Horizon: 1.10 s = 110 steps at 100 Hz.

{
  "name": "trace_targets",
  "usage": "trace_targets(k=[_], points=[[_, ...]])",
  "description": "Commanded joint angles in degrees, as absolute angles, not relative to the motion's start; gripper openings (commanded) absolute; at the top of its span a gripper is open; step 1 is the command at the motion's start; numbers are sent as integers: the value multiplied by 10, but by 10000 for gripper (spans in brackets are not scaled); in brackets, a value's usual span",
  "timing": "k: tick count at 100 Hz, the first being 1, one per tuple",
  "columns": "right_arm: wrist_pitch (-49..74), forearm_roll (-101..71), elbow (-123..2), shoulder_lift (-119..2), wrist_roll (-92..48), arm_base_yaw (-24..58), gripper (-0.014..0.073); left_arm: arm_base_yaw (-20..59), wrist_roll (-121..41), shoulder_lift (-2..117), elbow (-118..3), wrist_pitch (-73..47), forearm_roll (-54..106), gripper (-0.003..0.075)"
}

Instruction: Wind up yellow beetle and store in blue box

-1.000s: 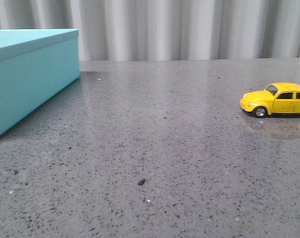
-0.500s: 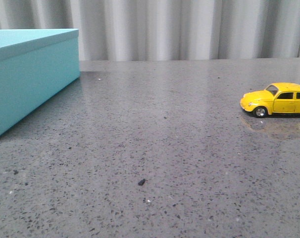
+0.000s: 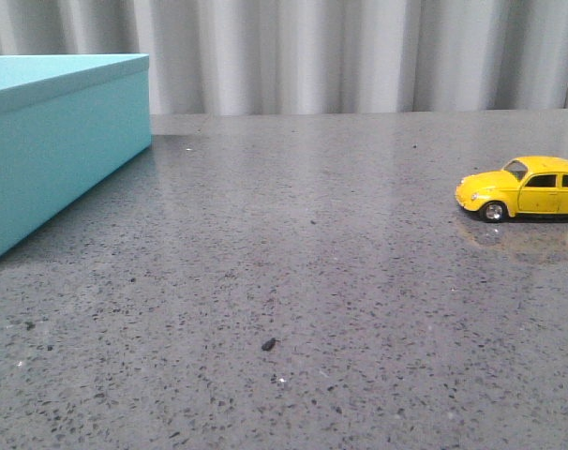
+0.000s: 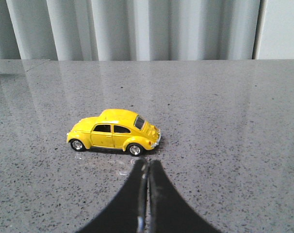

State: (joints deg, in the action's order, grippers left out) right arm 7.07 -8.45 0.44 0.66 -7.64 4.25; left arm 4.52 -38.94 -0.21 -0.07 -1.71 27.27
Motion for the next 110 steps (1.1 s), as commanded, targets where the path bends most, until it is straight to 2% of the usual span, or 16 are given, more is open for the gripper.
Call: trace_targets(k=[1, 13, 27, 51, 110], points=[[20, -88, 19, 18, -80, 39, -53, 47, -385, -21, 14, 42, 392, -21], [8, -93, 19, 18, -80, 39, -53, 47, -385, -21, 14, 48, 590, -21], [-24, -104, 19, 18, -80, 39, -53, 47, -385, -21, 14, 82, 709, -21], [-47, -104, 19, 18, -80, 39, -53, 47, -385, -21, 14, 176, 719, -21], [-33, -108, 19, 18, -80, 39, -53, 47, -385, -19, 14, 134, 718, -21]])
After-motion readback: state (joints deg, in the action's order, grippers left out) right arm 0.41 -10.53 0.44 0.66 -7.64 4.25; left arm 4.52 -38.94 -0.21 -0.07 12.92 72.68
